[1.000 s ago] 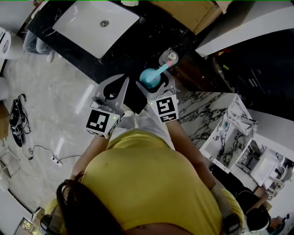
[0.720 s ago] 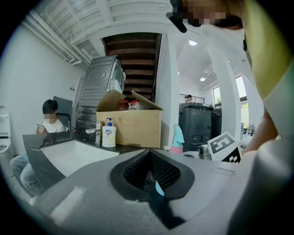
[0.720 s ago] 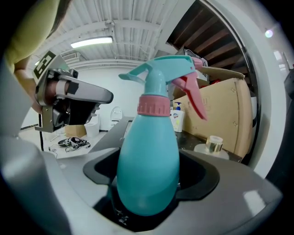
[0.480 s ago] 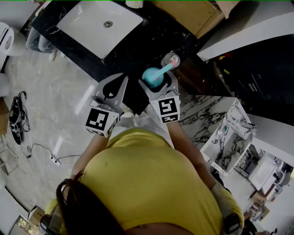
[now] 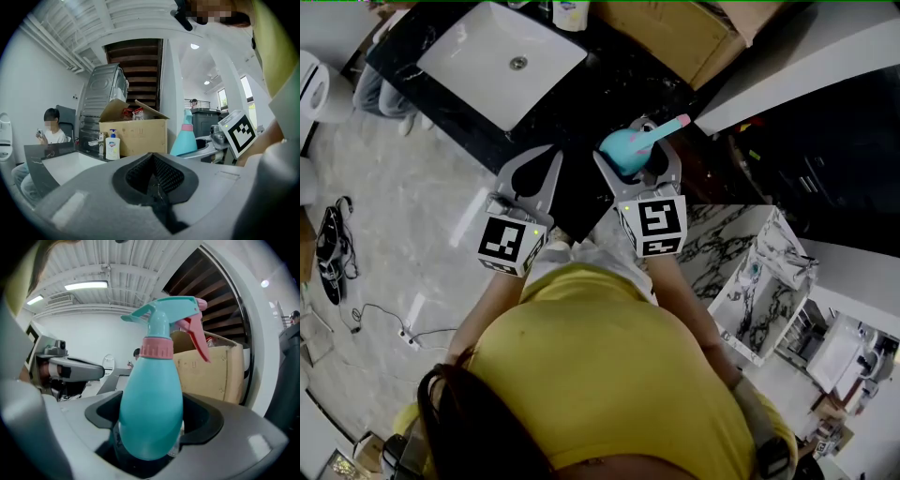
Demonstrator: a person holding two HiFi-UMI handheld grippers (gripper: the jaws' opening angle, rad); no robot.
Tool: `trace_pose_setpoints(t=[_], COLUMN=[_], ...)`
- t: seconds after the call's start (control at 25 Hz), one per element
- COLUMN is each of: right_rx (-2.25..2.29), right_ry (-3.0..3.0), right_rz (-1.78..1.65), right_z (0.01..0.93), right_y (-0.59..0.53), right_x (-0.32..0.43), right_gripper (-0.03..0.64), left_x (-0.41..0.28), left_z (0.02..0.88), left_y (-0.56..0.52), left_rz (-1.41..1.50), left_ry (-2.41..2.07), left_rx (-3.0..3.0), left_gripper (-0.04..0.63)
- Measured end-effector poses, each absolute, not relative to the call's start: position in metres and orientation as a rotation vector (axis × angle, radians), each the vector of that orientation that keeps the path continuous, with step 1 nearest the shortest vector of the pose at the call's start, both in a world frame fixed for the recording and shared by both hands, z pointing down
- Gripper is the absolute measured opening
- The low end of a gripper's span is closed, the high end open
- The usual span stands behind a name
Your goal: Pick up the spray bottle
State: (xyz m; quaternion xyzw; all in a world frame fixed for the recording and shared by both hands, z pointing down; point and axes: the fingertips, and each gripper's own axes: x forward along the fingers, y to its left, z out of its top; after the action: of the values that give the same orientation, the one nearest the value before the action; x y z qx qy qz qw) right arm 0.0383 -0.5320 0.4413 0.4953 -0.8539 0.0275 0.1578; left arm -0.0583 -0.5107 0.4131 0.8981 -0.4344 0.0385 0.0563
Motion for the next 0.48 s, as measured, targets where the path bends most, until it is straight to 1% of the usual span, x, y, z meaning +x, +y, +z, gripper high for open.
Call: trace_pose_setpoints(t=[0.48], right_rx=[1.646], right_ry=[-2.394], right_rz=[-0.005], right_z=[0.363], right_y=[-0.537], right_x=[0.073], right_gripper=[0.379], left_x=[-0.062], left_z=[0.374], left_y=[-0.526], left_rz=[0.016], left_ry=[-1.405], left_rx=[2.721], left_gripper=[0.005])
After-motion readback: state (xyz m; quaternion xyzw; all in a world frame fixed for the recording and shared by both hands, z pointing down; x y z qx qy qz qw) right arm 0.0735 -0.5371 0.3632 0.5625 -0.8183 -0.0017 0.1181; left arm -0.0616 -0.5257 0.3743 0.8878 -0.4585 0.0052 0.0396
